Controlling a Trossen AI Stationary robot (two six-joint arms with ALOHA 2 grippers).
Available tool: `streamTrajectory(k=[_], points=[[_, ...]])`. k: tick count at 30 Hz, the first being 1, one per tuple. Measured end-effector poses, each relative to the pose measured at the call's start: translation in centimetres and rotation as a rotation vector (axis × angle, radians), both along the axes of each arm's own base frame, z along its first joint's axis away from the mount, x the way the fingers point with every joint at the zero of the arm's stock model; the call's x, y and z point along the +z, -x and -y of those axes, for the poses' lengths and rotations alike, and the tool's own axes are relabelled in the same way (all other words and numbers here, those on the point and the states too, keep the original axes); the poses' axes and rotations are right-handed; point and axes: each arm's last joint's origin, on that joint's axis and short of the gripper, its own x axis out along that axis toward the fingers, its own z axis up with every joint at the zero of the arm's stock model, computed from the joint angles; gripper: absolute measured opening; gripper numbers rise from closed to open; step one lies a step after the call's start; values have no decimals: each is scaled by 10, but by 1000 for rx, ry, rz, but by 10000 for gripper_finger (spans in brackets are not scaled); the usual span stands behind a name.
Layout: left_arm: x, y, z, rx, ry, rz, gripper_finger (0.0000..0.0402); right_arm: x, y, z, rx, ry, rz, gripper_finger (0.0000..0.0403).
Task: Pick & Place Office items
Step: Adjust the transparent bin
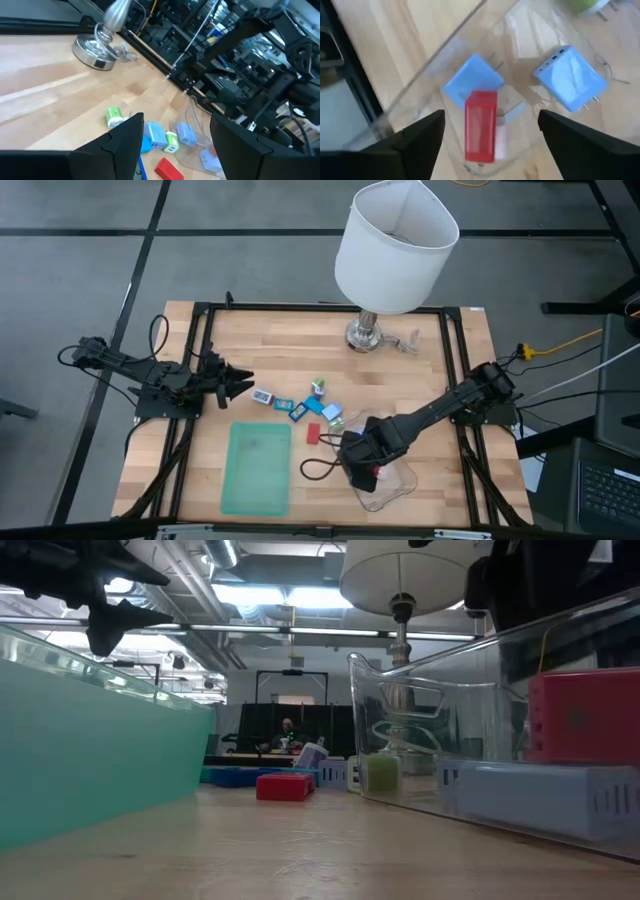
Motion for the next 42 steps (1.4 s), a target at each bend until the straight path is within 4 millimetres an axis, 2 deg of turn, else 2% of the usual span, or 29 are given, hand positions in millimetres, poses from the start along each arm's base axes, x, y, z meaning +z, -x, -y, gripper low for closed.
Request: streamTrajectory(k=[3,6,11,14,17,20,26,29,35,39,42], points=[[-1,-1,1,-5,-4,-12,223,7,-3,-3,-124,-8,98,315],[-3,-3,1,-14,-23,-36,223,23,-9,-1,-332,-18,274,294],[-6,-7,4,-68,-27,-70,223,51,-25,15,-706,-31,631,246],[-8,-8,5,-108,-31,-84,223,61,-46,27,-740,-160,752,209],[-8,-9,7,-163,-51,-96,223,62,-74,34,-637,-392,789,171],[-9,-9,8,-202,-65,-103,223,46,-89,38,-605,-486,728,135],[-9,-9,9,-228,-74,-113,223,12,-90,36,-601,-542,461,54],[-10,-9,9,-238,-82,-115,223,7,-90,28,-560,-597,400,14],[-10,-9,9,-247,-84,-120,223,4,-84,22,-592,-655,278,9],[-12,-9,9,-249,-95,-141,223,-7,-70,22,-683,-568,117,4],[-13,-8,9,-249,-97,-150,223,-10,-66,23,-694,-532,68,3]])
